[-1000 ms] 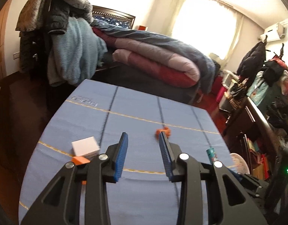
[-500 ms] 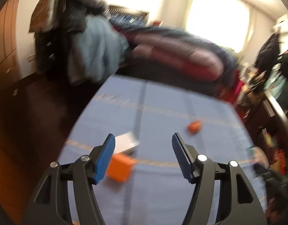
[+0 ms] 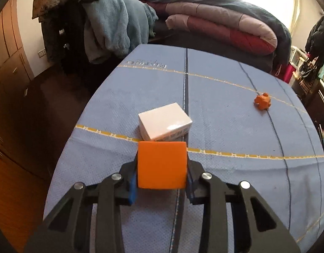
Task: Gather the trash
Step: 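Carry both items to the wastebasket and open both tools to drop them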
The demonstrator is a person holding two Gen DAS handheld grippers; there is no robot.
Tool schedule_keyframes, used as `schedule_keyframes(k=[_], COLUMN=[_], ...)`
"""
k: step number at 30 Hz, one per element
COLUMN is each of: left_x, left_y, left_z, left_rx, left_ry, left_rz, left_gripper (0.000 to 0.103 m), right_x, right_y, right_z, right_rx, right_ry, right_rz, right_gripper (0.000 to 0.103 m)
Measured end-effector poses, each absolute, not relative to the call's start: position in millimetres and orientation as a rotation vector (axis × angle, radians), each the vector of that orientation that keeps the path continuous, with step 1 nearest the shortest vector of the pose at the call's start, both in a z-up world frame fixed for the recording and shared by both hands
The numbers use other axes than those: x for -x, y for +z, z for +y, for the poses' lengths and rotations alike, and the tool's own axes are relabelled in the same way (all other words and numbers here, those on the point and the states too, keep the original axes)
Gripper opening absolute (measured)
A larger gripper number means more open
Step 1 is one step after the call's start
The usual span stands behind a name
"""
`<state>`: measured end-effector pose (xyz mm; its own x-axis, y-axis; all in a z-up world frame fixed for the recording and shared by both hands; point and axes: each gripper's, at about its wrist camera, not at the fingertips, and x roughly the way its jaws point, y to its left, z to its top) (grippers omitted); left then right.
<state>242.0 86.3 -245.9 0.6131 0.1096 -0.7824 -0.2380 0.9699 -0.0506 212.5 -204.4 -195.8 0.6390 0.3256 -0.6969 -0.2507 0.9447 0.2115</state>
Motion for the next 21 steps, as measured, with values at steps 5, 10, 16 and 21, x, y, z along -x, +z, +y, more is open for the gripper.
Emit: schedule_keyframes(k=[5, 10, 16, 21], left_x=[-227, -214, -209, -211], left_y=[-226, -204, -186, -174], left_z=[78, 58, 37, 10], left_rx=[0.174, 0.152, 0.134, 0.122], left_ry=[0.157, 0.124, 0.074, 0.009], left_rz=[0.824, 0.777, 0.745, 0.724], left_gripper=[0.035, 0.035, 0.035, 0.035], right_x=[-212, -206, -201, -195], right_y=[-195, -194, -194, -195], right_z=[-204, -204, -211, -229], right_rx=[-0.098, -0.098, -0.108, -0.129], right_ry=[0.332, 0.337, 0.330, 0.309], right_rz=[0.815, 0.811, 0.809, 0.804], right_gripper=[0.022, 0.022, 0.022, 0.022])
